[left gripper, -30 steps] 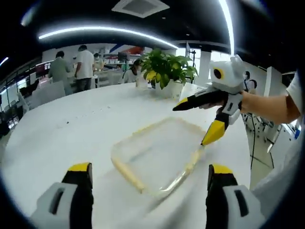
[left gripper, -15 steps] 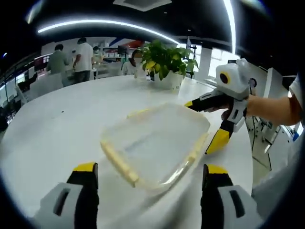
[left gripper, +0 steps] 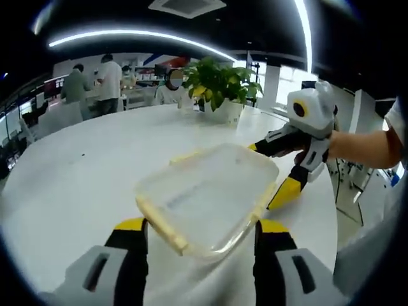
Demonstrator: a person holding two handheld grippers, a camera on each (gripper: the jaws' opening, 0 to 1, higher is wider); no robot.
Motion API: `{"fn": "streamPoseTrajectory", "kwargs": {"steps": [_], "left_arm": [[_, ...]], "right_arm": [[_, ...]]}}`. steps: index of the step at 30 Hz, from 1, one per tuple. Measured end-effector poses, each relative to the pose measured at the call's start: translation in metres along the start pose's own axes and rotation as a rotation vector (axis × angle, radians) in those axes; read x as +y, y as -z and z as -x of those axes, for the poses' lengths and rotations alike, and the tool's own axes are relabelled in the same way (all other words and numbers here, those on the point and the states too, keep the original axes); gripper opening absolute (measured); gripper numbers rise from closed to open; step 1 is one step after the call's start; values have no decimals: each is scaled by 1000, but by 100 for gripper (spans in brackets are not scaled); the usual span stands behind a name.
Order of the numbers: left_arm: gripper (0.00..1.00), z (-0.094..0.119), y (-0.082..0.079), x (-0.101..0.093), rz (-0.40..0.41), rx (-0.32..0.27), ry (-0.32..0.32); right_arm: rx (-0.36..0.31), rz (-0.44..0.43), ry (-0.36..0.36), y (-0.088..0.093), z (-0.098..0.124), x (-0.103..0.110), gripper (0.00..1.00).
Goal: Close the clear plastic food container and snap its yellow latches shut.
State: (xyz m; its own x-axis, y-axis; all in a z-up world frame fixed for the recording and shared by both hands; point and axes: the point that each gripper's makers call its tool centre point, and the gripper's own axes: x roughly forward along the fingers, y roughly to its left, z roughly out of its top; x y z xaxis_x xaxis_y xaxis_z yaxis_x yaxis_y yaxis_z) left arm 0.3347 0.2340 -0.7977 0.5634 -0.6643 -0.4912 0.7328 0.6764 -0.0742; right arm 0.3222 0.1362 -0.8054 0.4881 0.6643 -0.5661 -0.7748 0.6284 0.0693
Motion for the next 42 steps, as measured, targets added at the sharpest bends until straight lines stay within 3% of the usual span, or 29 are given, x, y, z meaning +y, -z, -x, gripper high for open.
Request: {"fn": "streamPoseTrajectory", "kwargs": {"steps": [13, 27, 35, 42], "left_arm": [[59, 23, 11, 30, -17, 81, -11], [58, 70, 36, 86, -22, 153, -32], [58, 95, 49, 111, -37, 162, -29], [58, 95, 47, 135, -45, 144, -14]], "right_arm": [[-6, -23, -26, -20, -27, 15, 62], [10, -2, -35, -52, -78, 61, 59], [11, -3, -19, -67, -102, 85, 59], [30, 2, 15, -77, -119, 81, 58]]}}
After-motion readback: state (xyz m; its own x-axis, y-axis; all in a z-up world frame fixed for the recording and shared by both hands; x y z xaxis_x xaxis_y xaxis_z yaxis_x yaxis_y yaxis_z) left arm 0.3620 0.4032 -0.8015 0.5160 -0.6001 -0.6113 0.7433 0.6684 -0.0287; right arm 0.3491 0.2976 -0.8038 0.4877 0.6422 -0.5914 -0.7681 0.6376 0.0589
